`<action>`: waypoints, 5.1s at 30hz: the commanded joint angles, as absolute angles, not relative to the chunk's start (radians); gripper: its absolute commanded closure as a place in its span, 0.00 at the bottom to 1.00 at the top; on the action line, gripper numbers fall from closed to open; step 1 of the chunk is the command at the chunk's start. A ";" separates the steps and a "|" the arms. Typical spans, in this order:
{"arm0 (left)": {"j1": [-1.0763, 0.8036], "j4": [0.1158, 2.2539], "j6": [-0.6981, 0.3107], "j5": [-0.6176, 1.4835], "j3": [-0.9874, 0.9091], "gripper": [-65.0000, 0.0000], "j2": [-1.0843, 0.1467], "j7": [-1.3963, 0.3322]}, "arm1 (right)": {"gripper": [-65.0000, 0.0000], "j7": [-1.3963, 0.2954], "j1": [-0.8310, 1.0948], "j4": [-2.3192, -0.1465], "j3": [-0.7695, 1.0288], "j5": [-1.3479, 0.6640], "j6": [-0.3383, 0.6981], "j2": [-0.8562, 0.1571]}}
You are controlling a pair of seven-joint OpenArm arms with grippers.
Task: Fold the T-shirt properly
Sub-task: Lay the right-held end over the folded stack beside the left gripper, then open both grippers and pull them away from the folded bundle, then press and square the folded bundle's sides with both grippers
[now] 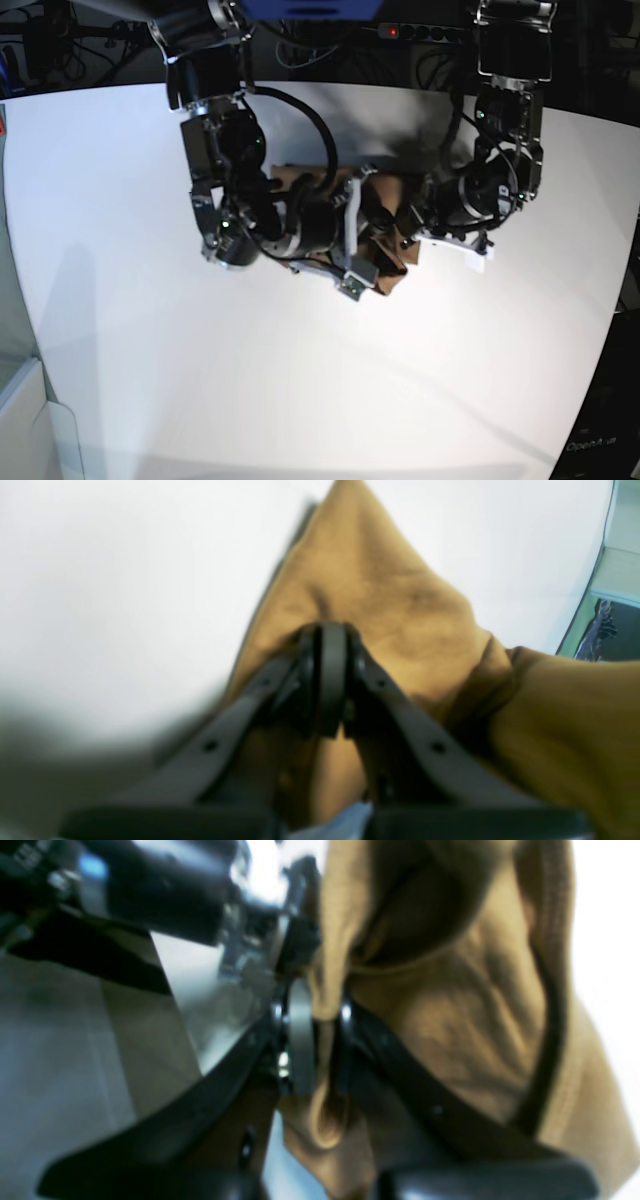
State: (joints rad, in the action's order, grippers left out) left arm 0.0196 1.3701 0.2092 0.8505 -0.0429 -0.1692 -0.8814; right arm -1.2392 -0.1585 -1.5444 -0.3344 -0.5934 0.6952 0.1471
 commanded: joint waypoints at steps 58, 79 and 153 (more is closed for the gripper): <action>-0.070 1.673 0.220 0.926 -0.110 0.97 -0.236 -0.911 | 0.88 -1.030 -0.185 -1.572 -0.331 -0.825 0.698 -0.005; -0.076 1.778 0.099 1.346 -0.285 0.97 -0.406 -1.049 | 0.99 -1.029 -0.194 -1.572 -0.331 -0.825 0.698 -0.202; -0.056 1.573 0.094 0.839 0.099 0.97 -0.311 -1.228 | 0.99 -0.699 -0.536 -1.046 -0.611 -0.819 0.698 -0.240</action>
State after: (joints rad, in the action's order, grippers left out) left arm -0.0681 1.5627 0.0994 0.8326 0.1066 -0.3046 -1.2236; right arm -0.7273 -0.5034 -1.0302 -0.6170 -0.7963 0.6884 -0.2382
